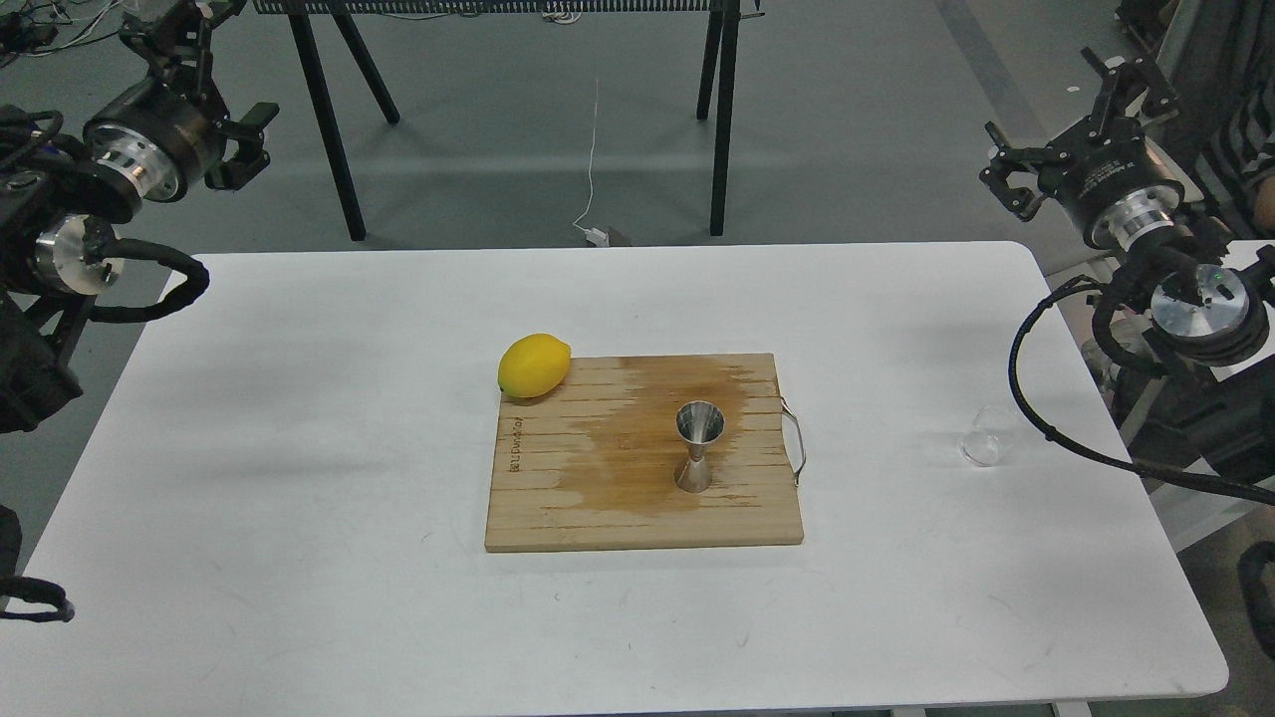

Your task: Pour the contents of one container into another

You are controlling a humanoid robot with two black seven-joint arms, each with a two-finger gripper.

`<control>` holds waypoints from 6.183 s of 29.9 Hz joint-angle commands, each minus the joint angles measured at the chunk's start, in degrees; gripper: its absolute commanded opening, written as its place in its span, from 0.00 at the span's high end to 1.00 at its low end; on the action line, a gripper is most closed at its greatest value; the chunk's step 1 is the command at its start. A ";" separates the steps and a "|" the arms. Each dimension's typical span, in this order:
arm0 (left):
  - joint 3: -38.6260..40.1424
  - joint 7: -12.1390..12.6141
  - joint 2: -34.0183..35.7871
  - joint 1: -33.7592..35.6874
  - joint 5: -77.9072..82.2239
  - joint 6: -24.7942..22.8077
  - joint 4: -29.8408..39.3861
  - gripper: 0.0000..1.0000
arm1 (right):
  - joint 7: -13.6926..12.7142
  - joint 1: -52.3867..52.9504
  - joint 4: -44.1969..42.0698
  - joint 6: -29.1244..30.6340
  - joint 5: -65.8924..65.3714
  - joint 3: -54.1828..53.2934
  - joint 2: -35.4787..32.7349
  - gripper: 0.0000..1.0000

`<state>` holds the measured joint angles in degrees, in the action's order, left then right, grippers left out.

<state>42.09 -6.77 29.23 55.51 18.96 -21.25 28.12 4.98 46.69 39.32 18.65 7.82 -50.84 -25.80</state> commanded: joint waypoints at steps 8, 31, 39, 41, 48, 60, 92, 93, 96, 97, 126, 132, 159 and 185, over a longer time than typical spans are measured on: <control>-0.34 -1.76 -1.89 -0.23 -4.28 -3.45 -1.66 0.01 | 0.03 -12.40 19.55 -1.25 0.00 -1.19 -12.68 0.00; -0.78 -1.49 -2.07 -0.05 -4.28 -3.62 -1.66 0.01 | 2.40 -54.95 33.90 3.23 11.24 -22.99 -2.42 0.01; -0.26 -1.67 -1.63 0.04 -4.28 -3.01 -1.66 0.01 | 2.66 -54.52 30.91 -5.63 15.47 -23.60 6.81 0.01; -0.17 -1.76 -1.54 0.12 -4.28 -3.01 -1.66 0.01 | 2.75 -54.52 30.73 -6.52 15.47 -23.78 8.74 0.01; -0.08 -1.76 -0.75 0.04 -4.28 -3.10 -1.57 0.01 | 2.67 -53.64 29.15 -6.70 15.56 -24.04 12.26 0.01; 0.01 -1.84 -0.84 0.39 -4.28 -3.01 -1.57 0.01 | 2.58 -48.02 24.58 -6.70 18.63 -24.57 16.05 0.01; -0.17 -1.67 -0.49 0.65 -4.19 -2.92 -1.48 0.01 | 1.87 -35.36 4.20 -7.32 19.16 -21.59 19.21 0.02; -0.17 -1.67 -0.49 0.65 -4.19 -2.92 -1.48 0.01 | 1.87 -34.75 3.40 -7.23 19.16 -20.97 19.30 0.02; -0.08 -1.67 -0.49 0.65 -4.19 -2.92 -1.48 0.01 | 1.87 -33.51 1.64 -7.23 19.16 -19.65 19.56 0.04; -0.08 -1.67 -0.40 0.74 -4.19 -2.92 -1.48 0.01 | 1.87 -33.42 1.55 -7.23 19.16 -19.47 19.83 0.05; -0.25 -1.58 0.74 1.62 -4.19 -2.92 -1.48 0.01 | 1.96 -33.51 2.52 -3.98 18.81 -17.89 19.74 0.82; -0.25 -1.58 0.74 1.71 -4.19 -2.92 -1.48 0.01 | 2.40 -34.13 8.92 -4.94 18.72 -17.02 19.83 0.82; -0.25 -1.76 1.18 3.03 -4.11 -2.83 -1.48 0.01 | 1.00 -27.62 44.17 -22.52 9.76 0.21 -0.47 0.82; -0.43 -1.67 2.15 3.03 -4.11 -2.04 -1.48 0.01 | 1.00 -20.69 44.18 -25.16 2.90 13.56 2.25 0.82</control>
<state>41.66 -8.44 31.37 58.54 14.85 -23.29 26.63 6.00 23.57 83.71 -6.16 11.22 -40.84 -23.58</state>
